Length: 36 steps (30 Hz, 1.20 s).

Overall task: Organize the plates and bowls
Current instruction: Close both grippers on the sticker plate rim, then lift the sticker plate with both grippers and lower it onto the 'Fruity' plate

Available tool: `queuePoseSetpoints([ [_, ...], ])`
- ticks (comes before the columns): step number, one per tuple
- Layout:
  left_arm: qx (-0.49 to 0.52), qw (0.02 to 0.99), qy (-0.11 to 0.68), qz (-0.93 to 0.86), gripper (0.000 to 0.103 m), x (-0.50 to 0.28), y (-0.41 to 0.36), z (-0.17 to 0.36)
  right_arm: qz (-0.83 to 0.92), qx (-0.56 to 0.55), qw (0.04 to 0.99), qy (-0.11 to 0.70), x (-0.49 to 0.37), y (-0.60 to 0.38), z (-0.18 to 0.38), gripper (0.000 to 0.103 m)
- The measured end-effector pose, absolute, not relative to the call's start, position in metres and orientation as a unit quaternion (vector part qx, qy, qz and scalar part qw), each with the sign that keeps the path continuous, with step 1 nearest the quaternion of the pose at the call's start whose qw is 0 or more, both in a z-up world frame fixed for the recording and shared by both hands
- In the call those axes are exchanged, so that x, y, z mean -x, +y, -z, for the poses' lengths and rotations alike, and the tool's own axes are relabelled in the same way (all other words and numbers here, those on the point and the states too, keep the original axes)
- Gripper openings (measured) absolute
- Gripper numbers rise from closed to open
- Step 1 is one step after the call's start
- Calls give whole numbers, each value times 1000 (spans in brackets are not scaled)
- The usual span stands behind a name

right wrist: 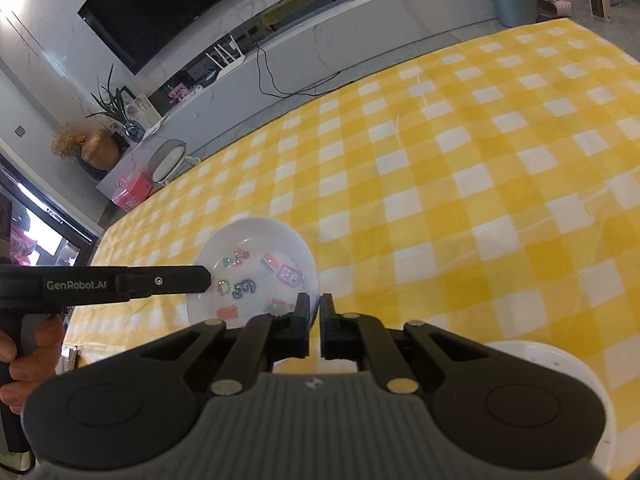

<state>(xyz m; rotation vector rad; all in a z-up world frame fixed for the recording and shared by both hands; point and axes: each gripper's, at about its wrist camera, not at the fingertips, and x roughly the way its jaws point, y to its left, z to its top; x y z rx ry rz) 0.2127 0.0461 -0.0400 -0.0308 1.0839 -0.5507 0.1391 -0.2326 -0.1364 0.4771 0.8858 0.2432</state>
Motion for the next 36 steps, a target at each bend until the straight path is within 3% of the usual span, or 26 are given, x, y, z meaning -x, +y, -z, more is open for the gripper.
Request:
queuePoseSetpoints([
  [17,88,837,495,216,2,-117,-20,32,-99,-230,874,417,-60,-303,102,0],
  [36,135,832,516,152,2,-72,-48,79,-51,-214,867,447,-24,-324,134,0],
])
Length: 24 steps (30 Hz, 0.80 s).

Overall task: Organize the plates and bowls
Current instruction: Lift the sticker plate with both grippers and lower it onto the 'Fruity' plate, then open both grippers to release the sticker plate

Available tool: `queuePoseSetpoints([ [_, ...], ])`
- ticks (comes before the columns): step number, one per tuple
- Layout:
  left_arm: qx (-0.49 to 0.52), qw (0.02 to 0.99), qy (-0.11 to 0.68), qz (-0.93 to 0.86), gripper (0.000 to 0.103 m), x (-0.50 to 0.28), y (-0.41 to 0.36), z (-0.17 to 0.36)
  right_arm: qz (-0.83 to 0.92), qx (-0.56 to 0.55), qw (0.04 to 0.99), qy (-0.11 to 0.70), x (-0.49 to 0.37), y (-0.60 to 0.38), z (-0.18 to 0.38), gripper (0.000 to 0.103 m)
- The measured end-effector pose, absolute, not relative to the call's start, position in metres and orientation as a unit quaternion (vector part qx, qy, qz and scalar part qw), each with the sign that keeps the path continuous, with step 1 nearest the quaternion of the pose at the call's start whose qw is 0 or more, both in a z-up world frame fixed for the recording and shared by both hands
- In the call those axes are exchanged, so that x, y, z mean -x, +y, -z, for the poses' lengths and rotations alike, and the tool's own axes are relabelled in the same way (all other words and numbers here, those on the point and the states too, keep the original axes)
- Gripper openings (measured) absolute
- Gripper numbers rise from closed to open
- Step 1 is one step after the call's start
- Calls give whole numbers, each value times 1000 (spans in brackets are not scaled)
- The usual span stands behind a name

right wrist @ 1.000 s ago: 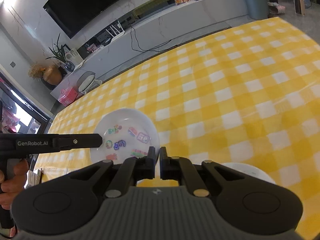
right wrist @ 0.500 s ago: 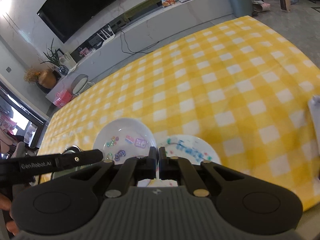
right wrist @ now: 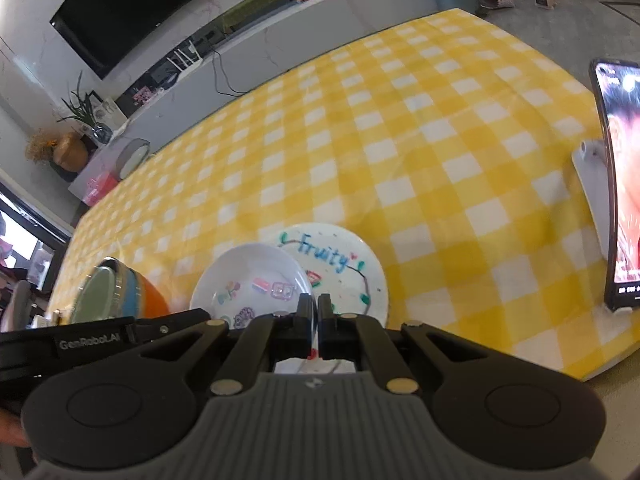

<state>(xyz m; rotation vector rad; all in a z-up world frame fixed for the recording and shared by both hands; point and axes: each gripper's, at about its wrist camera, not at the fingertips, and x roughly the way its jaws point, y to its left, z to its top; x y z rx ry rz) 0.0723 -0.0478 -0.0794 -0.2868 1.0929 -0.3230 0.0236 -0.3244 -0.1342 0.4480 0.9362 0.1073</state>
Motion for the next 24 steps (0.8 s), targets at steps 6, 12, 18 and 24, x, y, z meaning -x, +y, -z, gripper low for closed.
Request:
queuePoseSetpoints([
  [6,133,831,521,142,2,-73,-54,90,-41,-200,871,446,-28,-324,145,0],
  [12,133,837,513,140,2,-74,-56,94,-40,-193,875,442,-32,-325,151,0],
  [18,123,837,515,137,2,-76,-57,98,-42,-193,876,440,-34,-325,154,0],
  [24,111,843,511,127,2,-78,-58,101,-46,-190,880,434,-36,-321,161,0],
])
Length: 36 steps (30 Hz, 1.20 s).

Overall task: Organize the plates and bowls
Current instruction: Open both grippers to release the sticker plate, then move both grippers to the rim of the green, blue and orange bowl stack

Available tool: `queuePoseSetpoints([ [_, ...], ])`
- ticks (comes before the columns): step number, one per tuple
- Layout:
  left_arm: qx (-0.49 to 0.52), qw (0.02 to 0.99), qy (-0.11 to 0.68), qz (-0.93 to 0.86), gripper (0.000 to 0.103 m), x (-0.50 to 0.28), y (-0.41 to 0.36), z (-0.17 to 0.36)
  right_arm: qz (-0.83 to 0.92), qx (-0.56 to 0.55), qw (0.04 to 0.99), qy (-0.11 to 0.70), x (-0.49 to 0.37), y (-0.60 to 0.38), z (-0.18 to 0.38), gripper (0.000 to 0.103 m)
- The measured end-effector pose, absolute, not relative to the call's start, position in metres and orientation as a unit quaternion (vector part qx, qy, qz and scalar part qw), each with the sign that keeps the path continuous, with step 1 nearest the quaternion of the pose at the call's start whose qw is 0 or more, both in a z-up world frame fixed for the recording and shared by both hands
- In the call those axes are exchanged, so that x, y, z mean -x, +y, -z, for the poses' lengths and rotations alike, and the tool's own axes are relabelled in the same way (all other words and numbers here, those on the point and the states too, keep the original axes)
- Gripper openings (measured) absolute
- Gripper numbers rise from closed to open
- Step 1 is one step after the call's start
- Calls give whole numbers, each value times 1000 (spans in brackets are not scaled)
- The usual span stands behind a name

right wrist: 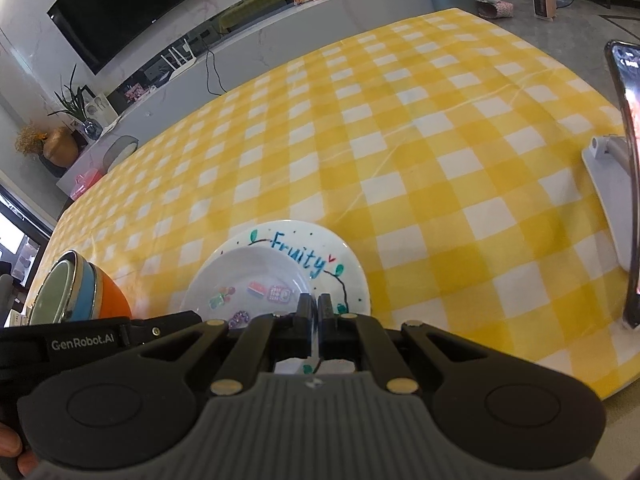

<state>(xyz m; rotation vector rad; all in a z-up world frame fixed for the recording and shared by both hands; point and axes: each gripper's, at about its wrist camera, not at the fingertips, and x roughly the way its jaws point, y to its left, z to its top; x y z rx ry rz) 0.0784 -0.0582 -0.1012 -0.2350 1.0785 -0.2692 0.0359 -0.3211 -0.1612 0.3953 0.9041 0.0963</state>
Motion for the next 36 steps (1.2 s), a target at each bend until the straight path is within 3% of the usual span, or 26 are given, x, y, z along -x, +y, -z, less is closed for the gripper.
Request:
queuePoseSetpoints([
  [9,93,850,502,128,7,-75,-64,104,-48,-155,891,425,-36,-313,160,5],
  [14,92,855,492,135,26,-72,-64,98,-51,-146,898,413,-34,-310,158,9],
  [18,81,869,470,134,37,-67,-65,86,-47,-136,909,392,-31,-309,150,27],
  [26,53,890,427,148,43,-50,-62,56,-41,-128,926,354,-23,-308,127,37],
  [34,36,908,396,129,54,-35,-33,22,-50,-116,939,320,-10,-282,96,63],
  [36,39,911,395,113,55,-33,-22,17,-58,-115,938,323,-10,-270,92,66],
])
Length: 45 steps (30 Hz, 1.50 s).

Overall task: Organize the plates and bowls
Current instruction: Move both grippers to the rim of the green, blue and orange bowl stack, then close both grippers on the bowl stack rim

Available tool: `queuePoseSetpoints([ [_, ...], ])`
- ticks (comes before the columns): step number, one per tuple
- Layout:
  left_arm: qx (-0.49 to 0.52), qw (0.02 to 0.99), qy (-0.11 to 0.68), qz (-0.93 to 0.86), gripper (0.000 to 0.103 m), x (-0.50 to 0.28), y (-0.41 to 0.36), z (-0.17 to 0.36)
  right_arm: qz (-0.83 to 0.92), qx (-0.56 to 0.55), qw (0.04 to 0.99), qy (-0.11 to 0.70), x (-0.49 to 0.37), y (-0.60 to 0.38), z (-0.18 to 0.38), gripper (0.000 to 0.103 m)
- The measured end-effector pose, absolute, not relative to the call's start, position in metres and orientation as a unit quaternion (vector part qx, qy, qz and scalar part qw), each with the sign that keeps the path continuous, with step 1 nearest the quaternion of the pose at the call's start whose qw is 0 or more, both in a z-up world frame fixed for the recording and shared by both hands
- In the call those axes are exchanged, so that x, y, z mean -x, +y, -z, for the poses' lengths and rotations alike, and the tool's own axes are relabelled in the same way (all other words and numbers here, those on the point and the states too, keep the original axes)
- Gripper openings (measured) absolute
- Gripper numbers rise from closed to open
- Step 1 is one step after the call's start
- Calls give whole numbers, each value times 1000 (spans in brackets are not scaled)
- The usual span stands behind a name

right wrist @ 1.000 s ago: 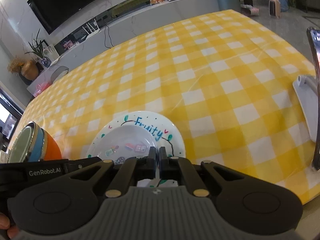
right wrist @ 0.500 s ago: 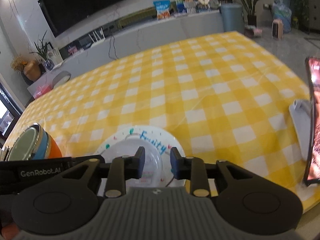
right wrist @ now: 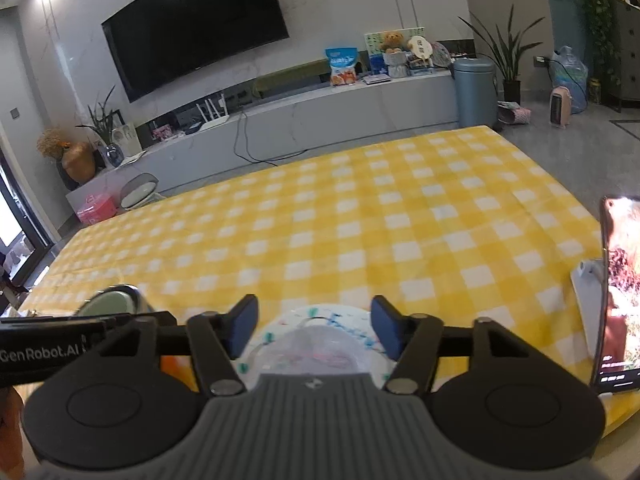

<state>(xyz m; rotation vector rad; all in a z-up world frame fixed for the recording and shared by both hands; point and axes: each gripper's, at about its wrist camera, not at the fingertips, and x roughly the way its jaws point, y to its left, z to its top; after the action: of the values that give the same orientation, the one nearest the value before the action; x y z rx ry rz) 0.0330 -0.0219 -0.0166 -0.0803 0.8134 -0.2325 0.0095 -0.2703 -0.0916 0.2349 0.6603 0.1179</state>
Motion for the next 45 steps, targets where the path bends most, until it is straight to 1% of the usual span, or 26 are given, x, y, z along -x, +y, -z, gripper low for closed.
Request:
queuePoseSetpoints([
  [5,48,918,386,76,59,-28,10,8,-69,-119,933,333,-5,-240,84,68],
  [7,59,920,383,61,63,-26,25,6,-77,-135,929,336,-3,-232,83,73],
  [10,78,921,381,38,72,-26,47,7,-87,-136,923,349,-3,-215,83,74],
  [13,99,919,381,16,75,-27,68,11,-101,-134,921,353,-2,-198,82,76],
  [17,142,910,390,-14,77,-29,99,18,-113,-147,912,366,-7,-180,83,77],
  [20,178,899,399,-26,78,-32,116,28,-110,-159,902,386,-16,-169,89,80],
  [22,200,892,405,-28,79,-35,123,34,-106,-168,895,399,-22,-163,93,86],
  [25,212,886,411,-35,79,-38,130,43,-97,-182,883,420,-31,-156,103,87],
  [30,242,873,423,-31,79,-46,137,60,-92,-228,850,465,-47,-156,127,88],
  [35,259,863,433,-22,79,-52,139,75,-94,-259,828,488,-57,-155,145,86],
  [37,265,859,438,-18,76,-54,138,80,-96,-267,823,493,-59,-154,151,83],
  [41,274,852,445,0,76,-61,136,88,-108,-292,808,500,-63,-154,160,80],
  [45,277,846,455,5,73,-67,132,95,-115,-316,790,513,-66,-155,170,69],
])
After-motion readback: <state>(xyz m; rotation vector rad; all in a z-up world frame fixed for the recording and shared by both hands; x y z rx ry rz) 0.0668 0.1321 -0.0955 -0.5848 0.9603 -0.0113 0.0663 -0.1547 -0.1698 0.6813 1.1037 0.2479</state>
